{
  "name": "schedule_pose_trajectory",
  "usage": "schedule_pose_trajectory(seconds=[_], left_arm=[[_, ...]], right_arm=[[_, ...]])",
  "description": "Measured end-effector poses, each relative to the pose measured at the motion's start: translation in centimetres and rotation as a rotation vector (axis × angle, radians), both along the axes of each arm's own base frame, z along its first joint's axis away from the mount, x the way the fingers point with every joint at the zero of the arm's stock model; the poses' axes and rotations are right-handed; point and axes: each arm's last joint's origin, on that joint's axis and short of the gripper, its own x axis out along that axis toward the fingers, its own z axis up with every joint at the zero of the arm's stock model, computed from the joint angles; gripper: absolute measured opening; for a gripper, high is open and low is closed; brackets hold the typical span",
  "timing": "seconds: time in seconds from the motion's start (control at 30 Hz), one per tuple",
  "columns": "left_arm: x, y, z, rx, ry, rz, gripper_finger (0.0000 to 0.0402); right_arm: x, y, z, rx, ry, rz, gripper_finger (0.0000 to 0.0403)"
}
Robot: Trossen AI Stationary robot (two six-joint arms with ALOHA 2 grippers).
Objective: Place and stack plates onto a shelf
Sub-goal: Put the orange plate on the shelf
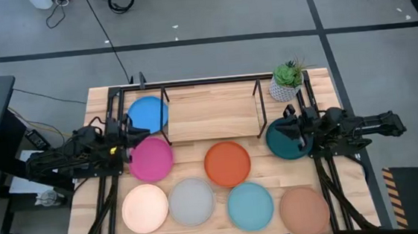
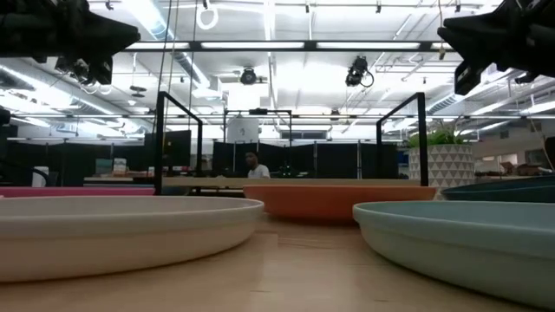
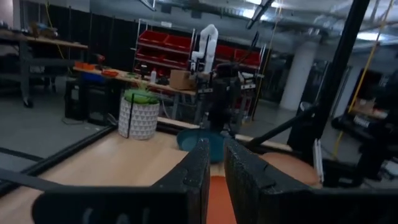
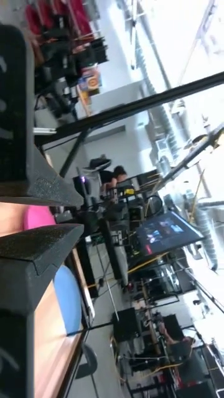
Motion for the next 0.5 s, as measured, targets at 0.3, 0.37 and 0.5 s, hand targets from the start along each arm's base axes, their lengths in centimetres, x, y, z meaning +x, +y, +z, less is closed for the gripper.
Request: schedule_pose_trajectory(seconds=[0.3, 0.37, 0.5], left_arm=[[-0.2, 0.1, 0.9, 0.029, -0.095, 0.036, 0.0052], [-0.3, 0.0, 1.4, 0.059, -0.144, 0.038, 0.0052], [-0.6, -0.3, 2.1, 0.098, -0.218, -0.047, 0.0052]], right_arm=[[0.0, 0.3, 1.4, 0.038, -0.017, 0.106, 0.0064], [0.4, 0.5, 2.1, 0.008, 0.011, 0.113, 0.0063], [1.6, 0.7, 3.3, -0.035, 0.170, 0.060, 0.0054]])
